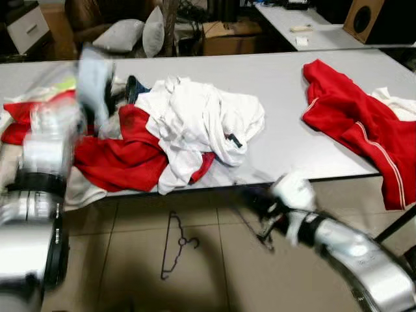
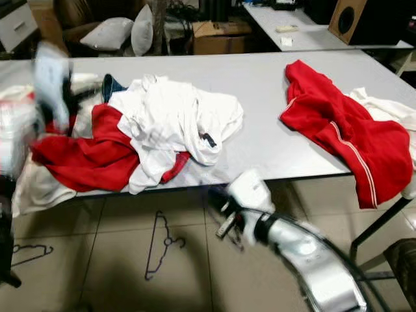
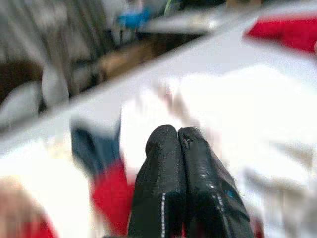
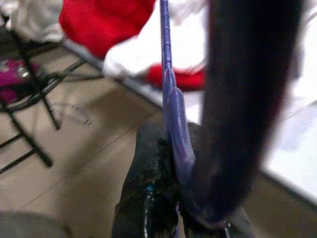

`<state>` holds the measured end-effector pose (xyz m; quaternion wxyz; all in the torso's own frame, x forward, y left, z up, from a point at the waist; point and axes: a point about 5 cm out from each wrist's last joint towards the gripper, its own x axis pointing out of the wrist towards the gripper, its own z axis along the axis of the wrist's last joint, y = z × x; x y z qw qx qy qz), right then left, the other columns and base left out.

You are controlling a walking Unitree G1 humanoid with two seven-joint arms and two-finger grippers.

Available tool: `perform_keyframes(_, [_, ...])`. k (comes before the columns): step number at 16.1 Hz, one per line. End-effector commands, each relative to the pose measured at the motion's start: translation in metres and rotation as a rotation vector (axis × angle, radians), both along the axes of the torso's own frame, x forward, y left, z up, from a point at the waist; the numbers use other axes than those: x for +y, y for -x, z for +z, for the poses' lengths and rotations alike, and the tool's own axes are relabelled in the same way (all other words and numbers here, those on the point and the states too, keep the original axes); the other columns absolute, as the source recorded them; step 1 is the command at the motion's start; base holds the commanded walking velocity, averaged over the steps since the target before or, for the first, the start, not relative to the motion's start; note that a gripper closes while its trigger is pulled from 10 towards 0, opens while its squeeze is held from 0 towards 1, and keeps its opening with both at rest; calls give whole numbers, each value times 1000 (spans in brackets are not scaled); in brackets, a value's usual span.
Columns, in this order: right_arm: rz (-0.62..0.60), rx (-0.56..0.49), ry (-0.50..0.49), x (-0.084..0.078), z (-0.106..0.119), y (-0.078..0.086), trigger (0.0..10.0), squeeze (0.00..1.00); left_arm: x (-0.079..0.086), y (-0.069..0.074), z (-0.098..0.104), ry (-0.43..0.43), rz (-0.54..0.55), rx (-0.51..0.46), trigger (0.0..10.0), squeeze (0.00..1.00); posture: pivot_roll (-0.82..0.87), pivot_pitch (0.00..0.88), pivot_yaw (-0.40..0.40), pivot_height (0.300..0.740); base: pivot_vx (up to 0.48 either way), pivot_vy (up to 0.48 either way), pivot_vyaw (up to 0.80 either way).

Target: Hang hanger

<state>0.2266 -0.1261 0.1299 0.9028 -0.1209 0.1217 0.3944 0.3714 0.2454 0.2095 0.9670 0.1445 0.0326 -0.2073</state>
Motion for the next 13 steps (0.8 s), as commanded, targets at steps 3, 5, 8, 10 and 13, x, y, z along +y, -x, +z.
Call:
perform_keyframes(3, [71,66,50,7,-1,-1,10000,0,12,35,-22,-45,70,23,10000,1000,1,0,9,740,0,0,0])
perform_keyframes(5, [51,121,113,7,-11,-12,10000,0,11,58,-43,-38,85,84,10000,1000,-9,0,-4,740,0,0,0])
perform_keyframes(8, [-111,136,129,4,-12,-42,10000,0,-4,81,-62,-57,28,146,10000,1000,-12,0,-29,740,0,0,0])
perform_keyframes(10, [-336,116,75,-12,-2,-66,10000,0,-12,85,-75,-103,12,162,10000,1000,-16,0,-52,740,0,0,0])
perform_keyframes(13, [-503,126,71,-41,-4,-74,10000,0,-21,86,-80,-126,28,154,10000,1000,-29,0,-45,740,0,0,0])
